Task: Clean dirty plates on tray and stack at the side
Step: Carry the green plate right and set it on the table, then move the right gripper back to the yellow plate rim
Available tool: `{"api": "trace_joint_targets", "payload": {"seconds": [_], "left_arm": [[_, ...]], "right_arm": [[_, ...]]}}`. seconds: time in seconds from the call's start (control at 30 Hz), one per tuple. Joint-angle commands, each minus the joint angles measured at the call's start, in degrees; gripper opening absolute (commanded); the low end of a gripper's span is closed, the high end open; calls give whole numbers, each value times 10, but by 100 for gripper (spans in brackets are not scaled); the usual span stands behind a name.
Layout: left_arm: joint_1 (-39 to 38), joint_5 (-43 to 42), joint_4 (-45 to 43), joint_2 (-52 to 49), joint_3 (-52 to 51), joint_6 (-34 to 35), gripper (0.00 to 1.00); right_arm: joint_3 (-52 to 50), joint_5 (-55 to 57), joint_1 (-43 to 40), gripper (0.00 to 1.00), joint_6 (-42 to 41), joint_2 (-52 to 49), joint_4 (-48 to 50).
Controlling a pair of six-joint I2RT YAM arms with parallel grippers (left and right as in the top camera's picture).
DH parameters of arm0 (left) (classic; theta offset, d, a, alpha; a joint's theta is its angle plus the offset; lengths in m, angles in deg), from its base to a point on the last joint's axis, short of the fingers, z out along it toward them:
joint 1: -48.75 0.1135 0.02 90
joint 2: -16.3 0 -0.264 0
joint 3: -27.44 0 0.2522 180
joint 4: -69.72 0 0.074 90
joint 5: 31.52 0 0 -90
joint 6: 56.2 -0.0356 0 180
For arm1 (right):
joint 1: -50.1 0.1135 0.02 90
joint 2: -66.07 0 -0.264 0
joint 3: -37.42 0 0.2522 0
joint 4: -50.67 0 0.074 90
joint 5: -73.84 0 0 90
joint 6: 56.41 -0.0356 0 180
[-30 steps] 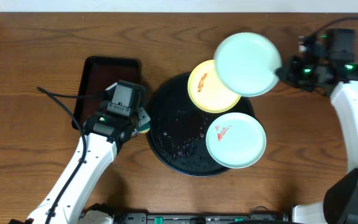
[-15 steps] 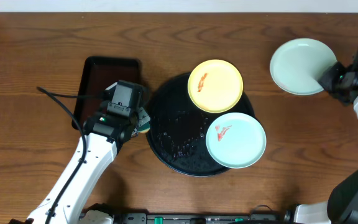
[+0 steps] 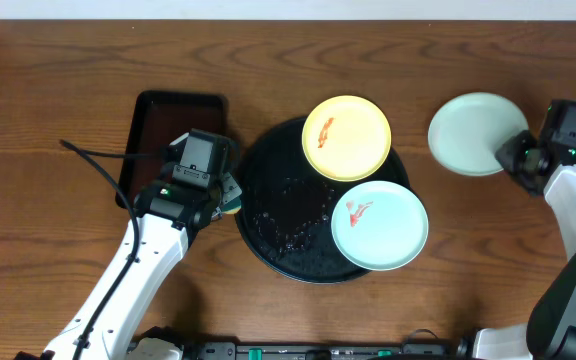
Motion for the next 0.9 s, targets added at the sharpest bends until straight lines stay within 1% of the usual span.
{"api": "trace_joint_targets", "payload": {"seconds": [0.0, 0.17, 0.3, 0.5, 0.57, 0.7, 0.77, 0.8, 0.87], "left_arm": [[2, 3, -2, 8, -6, 1, 8], [2, 3, -2, 8, -6, 1, 8], [2, 2, -2, 8, -6, 1, 8], [0, -22, -12, 8, -6, 1, 8], [-5, -25, -23, 8, -8, 1, 8], [-25, -25, -45, 7, -10, 0, 8], [-39, -25, -56, 3, -11, 0, 8], [-45, -25, -61, 0, -11, 0, 8], [-57, -24, -70, -10, -11, 0, 8]], "right_arm": [[-9, -31, 3, 41, -6, 10, 0], [-7, -133, 4, 44, 24, 10, 0], [-5, -189, 16, 47, 47, 15, -1], [-4, -204, 76, 51, 81, 52, -14], [-4, -203, 106, 55, 91, 68, -16], [-4, -183, 179, 67, 103, 93, -17], [-4, -161, 216, 67, 103, 97, -17], [-4, -154, 231, 70, 103, 96, -17], [-4, -135, 265, 80, 103, 94, -18]]}}
